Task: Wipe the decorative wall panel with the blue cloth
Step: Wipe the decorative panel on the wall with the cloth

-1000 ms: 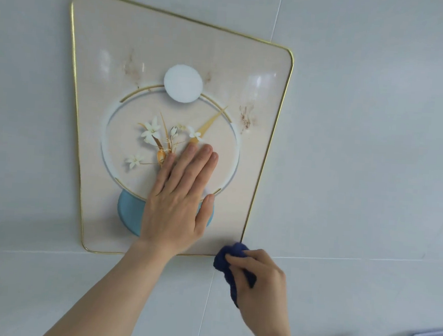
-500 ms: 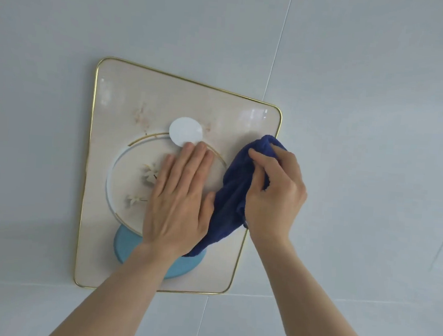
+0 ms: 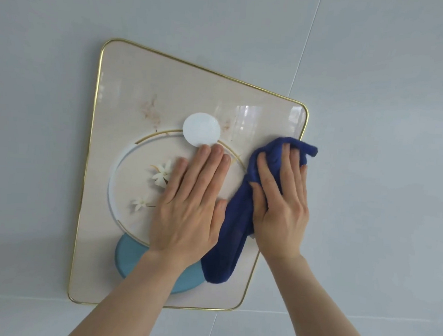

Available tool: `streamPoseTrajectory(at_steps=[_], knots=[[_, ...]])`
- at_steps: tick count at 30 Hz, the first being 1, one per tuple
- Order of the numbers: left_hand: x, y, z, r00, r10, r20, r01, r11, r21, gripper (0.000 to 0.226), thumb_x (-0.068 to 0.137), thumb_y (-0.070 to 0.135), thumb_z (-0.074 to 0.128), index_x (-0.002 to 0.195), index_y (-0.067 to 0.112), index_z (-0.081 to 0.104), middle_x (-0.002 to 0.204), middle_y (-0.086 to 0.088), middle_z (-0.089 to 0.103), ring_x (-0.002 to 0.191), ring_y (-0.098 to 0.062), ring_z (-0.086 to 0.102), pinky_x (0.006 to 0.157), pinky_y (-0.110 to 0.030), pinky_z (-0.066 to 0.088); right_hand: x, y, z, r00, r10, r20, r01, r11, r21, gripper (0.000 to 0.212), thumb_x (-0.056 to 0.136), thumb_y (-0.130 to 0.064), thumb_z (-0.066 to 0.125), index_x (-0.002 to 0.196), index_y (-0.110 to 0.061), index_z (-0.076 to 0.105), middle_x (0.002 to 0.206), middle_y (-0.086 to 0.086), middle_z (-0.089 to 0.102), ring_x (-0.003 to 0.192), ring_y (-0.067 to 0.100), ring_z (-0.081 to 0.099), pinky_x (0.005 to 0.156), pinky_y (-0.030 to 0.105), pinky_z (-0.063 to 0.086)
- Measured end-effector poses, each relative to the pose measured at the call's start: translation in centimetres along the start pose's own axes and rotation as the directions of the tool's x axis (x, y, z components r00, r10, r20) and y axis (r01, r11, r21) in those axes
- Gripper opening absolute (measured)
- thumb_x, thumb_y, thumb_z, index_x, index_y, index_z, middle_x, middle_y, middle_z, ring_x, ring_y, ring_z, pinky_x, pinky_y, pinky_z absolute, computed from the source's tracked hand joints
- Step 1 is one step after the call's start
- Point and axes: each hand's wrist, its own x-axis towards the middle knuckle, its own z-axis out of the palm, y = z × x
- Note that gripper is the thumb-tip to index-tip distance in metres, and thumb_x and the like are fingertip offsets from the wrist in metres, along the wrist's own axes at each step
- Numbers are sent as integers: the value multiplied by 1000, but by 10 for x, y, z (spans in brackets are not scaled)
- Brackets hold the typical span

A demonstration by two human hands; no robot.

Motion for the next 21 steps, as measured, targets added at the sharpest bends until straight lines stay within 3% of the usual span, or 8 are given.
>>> streamPoseTrajectory(at_steps=[3, 9, 13, 16, 21], knots=[[0, 1, 3, 999, -7, -35, 7, 1000, 9, 63, 109, 33, 29, 164, 9, 12, 173, -7, 11, 161, -24, 10, 132, -45, 10, 8, 1, 1, 999, -11, -31, 13, 999, 43, 32, 107, -11, 54, 137, -8, 64, 158, 15, 41, 154, 23, 27, 117, 57, 42], [0, 2, 7, 995, -12, -104, 12, 1000, 0, 61, 108, 33, 29, 163, 8, 21, 171, -7, 20, 159, -24, 18, 130, -46, 17, 45, -15, 6, 991, 110, -72, -102, 989, 104, 33, 106, -11, 54, 137, -10, 65, 158, 18, 47, 154, 29, 32, 114, 51, 47], [1, 3, 6, 994, -21, -105, 20, 1000, -7, 60, 108, 33, 30, 163, 8, 22, 171, -7, 23, 159, -24, 18, 131, -45, 16, 37, -6, 2, 999, -2, -53, 7, 994, 106, 31, 107, -7, 55, 136, -5, 65, 155, 20, 48, 153, 30, 32, 114, 56, 46], [1, 2, 6, 996, -19, -92, 18, 1000, -14, 61, 108, 32, 30, 163, 9, 19, 172, -7, 21, 160, -23, 16, 132, -44, 11, 20, 4, -5, 997, -70, -25, 71, 996, 58, 28, 106, -6, 57, 131, -5, 69, 151, 19, 53, 149, 35, 42, 104, 54, 55], [0, 1, 4, 999, -12, -52, 11, 1000, -20, 63, 107, 32, 29, 164, 10, 13, 173, -6, 13, 161, -23, 10, 132, -44, 7, 18, 6, -12, 999, -43, -30, 44, 998, 48, 26, 104, -5, 59, 126, -9, 73, 148, 14, 59, 145, 33, 48, 101, 48, 58]])
